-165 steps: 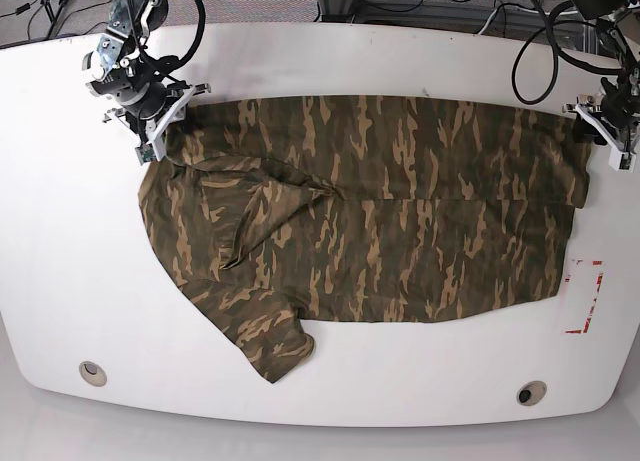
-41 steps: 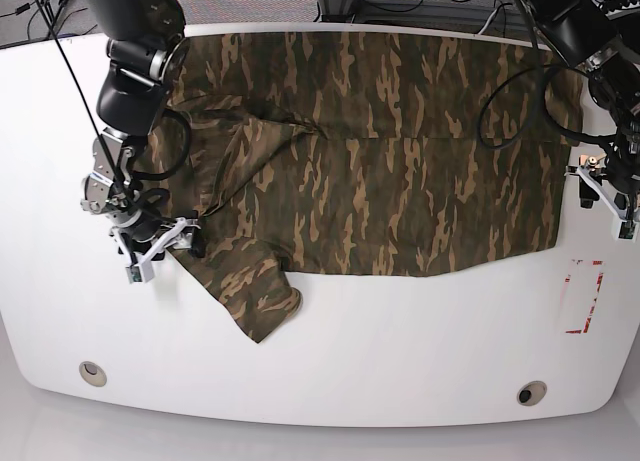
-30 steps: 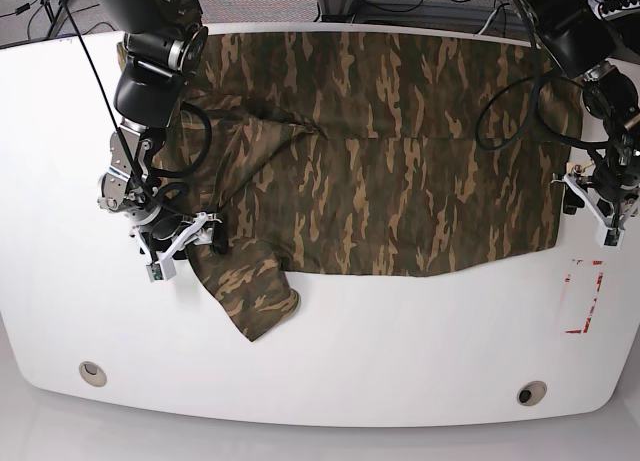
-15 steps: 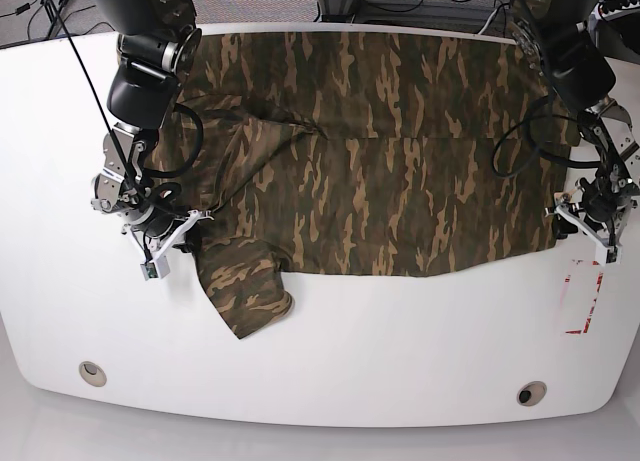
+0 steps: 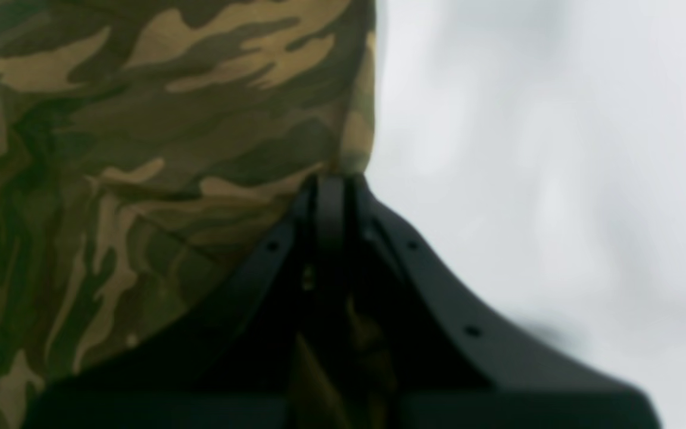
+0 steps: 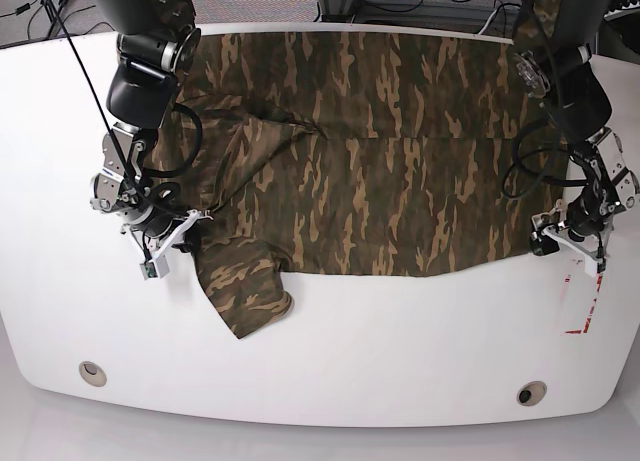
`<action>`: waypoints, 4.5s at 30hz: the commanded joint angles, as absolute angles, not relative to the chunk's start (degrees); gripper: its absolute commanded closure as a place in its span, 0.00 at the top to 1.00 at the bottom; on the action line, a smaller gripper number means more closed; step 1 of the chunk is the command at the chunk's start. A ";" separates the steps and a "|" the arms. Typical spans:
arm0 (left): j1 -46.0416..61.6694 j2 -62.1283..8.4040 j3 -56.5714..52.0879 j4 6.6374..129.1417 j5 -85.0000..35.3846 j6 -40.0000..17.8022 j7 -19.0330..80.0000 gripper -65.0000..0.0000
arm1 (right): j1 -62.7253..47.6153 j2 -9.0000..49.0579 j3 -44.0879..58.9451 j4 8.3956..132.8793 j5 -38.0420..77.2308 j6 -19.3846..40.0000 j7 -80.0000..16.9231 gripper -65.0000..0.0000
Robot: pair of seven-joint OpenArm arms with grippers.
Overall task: Fold the T-shirt properly
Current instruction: 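Fold the hem with both grippers up over toward the collar edge, then release the hem and move the right gripper to the hanging sleeve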
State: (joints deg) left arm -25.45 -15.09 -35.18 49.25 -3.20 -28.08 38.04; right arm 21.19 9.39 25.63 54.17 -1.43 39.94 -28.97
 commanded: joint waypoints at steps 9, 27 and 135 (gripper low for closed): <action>-28.09 -14.64 -33.98 46.73 -3.91 -34.42 37.32 0.44 | 22.02 10.07 25.63 54.64 -2.24 40.00 -29.85 0.00; -24.84 -14.64 -28.44 58.51 -4.18 -34.68 37.23 0.06 | 21.67 10.15 25.63 62.11 -2.24 40.00 -32.04 0.00; 7.16 -16.66 -34.33 104.84 -4.18 -40.00 49.63 0.52 | 12.79 3.65 25.98 77.67 -1.63 40.00 -44.88 0.81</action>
